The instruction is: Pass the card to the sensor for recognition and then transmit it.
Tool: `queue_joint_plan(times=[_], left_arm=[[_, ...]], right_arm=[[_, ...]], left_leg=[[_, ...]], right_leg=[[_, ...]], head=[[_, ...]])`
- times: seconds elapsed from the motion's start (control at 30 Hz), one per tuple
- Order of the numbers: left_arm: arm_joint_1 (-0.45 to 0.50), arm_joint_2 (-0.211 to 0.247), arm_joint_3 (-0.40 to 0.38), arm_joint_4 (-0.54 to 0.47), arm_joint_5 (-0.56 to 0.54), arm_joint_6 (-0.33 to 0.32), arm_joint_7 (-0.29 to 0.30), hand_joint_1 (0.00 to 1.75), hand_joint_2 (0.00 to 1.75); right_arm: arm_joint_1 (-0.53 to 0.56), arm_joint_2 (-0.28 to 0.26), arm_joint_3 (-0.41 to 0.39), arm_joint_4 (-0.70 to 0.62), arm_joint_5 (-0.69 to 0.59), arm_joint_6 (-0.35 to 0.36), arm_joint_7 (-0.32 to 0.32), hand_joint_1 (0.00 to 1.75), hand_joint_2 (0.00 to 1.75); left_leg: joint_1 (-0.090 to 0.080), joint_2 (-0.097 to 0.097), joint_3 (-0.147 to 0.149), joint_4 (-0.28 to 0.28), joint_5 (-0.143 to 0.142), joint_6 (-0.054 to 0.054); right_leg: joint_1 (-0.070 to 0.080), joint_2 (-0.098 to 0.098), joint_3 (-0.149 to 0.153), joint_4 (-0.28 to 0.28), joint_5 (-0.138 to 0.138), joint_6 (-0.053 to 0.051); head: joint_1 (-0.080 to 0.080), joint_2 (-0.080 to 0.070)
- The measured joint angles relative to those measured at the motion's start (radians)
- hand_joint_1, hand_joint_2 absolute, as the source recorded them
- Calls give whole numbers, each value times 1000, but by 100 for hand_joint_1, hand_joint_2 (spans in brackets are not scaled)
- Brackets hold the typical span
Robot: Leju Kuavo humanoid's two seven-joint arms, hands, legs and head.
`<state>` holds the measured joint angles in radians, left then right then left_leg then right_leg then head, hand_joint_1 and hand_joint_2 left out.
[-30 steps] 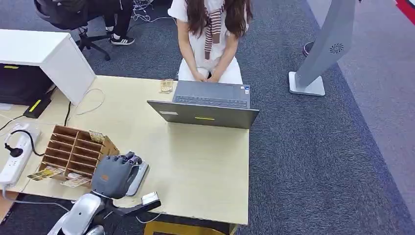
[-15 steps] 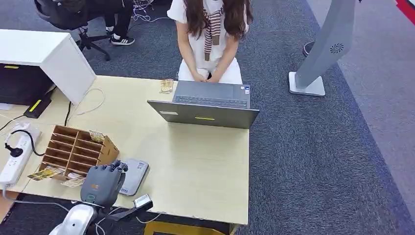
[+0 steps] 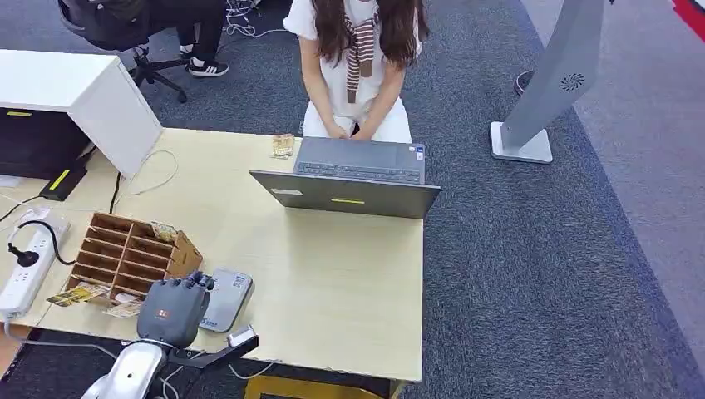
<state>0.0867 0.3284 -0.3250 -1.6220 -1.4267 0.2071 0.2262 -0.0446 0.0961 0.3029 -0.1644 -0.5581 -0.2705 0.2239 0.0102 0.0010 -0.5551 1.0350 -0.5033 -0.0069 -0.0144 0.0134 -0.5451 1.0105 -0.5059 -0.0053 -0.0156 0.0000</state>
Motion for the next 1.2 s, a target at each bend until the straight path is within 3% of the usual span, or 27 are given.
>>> queue_joint_plan(times=[0.43,0.8,0.87,1.1,1.2], left_arm=[[-26,-13,3,88,-16,-40,13,175,175],[-61,-18,3,122,3,-35,14,175,175],[-70,-19,3,124,6,-1,9,175,175],[-128,-26,10,105,-1,260,-53,175,175],[-165,-27,25,90,-1,338,-86,175,175]], right_arm=[[0,0,0,0,12,4,8,0,175],[-1,0,0,0,14,5,11,0,175],[-1,0,1,0,15,5,11,0,175],[-1,0,5,0,35,6,11,0,175],[-1,0,14,0,53,11,11,0,175]], left_leg=[[0,0,0,0,0,0],[0,0,0,0,0,0],[0,0,0,0,1,0],[0,0,0,0,1,0],[0,0,0,0,1,0]], right_leg=[[0,0,0,0,0,0],[0,0,0,0,0,0],[0,0,0,0,0,0],[0,0,0,0,0,0],[0,0,0,0,0,0]], head=[[0,0],[0,0],[0,0],[0,0],[0,0]])
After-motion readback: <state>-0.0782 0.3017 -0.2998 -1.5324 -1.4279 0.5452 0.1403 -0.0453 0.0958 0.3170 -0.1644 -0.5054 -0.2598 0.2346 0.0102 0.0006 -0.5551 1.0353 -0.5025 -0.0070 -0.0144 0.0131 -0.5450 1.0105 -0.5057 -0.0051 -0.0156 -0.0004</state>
